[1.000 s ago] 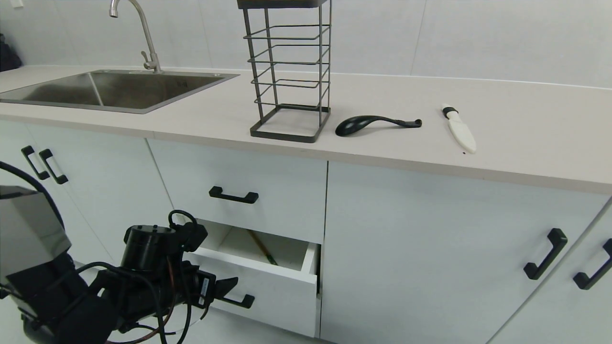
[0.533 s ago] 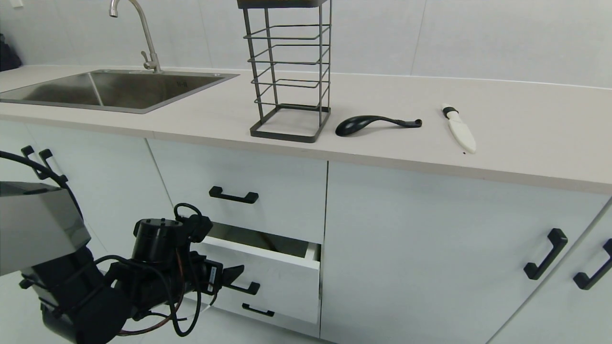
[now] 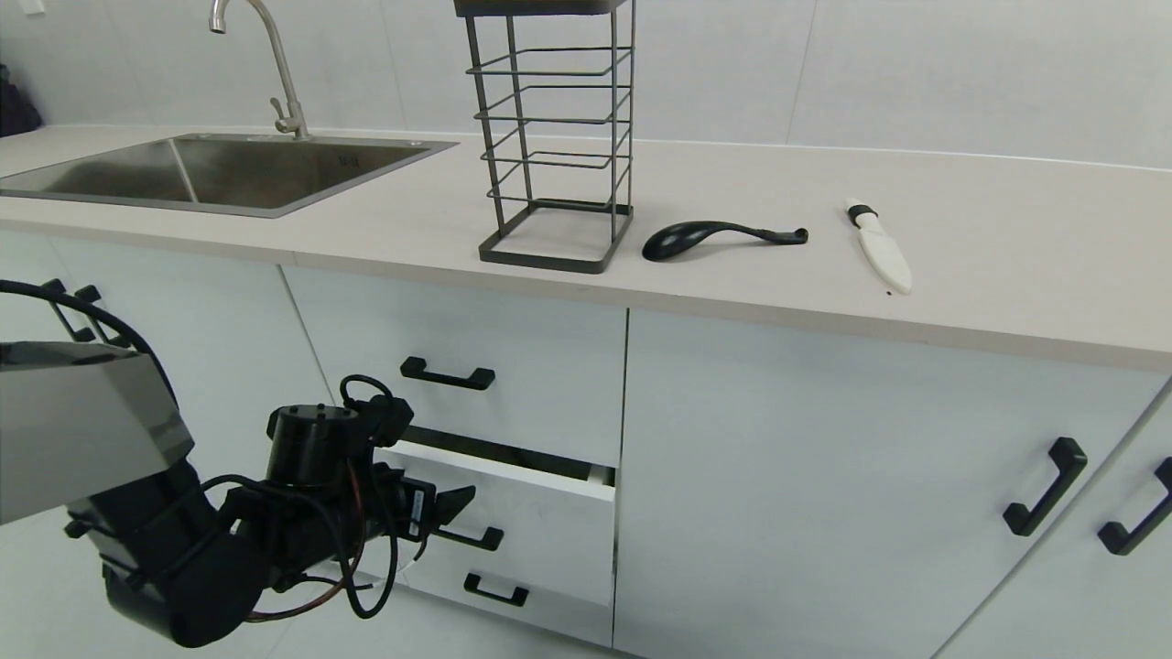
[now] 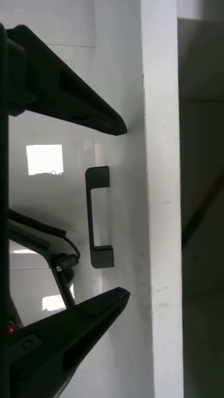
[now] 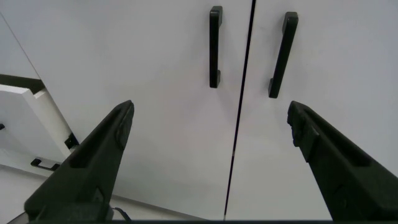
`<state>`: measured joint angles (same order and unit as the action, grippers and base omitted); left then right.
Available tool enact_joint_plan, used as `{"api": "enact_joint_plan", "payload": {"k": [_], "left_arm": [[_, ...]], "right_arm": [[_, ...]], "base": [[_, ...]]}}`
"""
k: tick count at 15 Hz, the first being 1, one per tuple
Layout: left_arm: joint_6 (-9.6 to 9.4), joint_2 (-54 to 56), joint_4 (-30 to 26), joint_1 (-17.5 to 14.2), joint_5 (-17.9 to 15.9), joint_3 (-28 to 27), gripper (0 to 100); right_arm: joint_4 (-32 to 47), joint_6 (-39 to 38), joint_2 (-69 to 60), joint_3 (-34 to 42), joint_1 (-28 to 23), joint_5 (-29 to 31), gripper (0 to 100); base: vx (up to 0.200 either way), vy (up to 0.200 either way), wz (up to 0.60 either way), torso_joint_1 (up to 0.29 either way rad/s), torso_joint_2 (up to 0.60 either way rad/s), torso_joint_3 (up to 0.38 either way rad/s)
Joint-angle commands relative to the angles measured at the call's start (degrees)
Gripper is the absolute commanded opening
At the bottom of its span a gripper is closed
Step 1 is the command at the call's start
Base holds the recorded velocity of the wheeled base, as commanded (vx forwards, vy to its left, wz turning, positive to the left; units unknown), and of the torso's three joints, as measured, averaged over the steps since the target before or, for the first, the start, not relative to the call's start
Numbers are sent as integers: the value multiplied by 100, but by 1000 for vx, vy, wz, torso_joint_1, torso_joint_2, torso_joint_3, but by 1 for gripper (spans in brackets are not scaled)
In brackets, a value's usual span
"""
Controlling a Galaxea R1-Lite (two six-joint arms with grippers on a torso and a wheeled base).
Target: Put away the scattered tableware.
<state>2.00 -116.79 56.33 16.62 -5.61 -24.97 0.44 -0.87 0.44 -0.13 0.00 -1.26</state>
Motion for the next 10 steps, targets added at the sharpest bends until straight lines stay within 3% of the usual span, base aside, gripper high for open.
{"api": "enact_joint_plan", "payload": {"k": [1, 10], "left_arm": [[2, -64, 9, 0, -2, -79, 100], [2, -362, 44, 17, -2, -553, 100]], "right_arm": [[0, -1, 9, 5, 0, -6, 100], [0, -1, 9, 5, 0, -6, 100]], "base": [[0, 0, 0, 0, 0, 0], [0, 0, 0, 0, 0, 0]]}}
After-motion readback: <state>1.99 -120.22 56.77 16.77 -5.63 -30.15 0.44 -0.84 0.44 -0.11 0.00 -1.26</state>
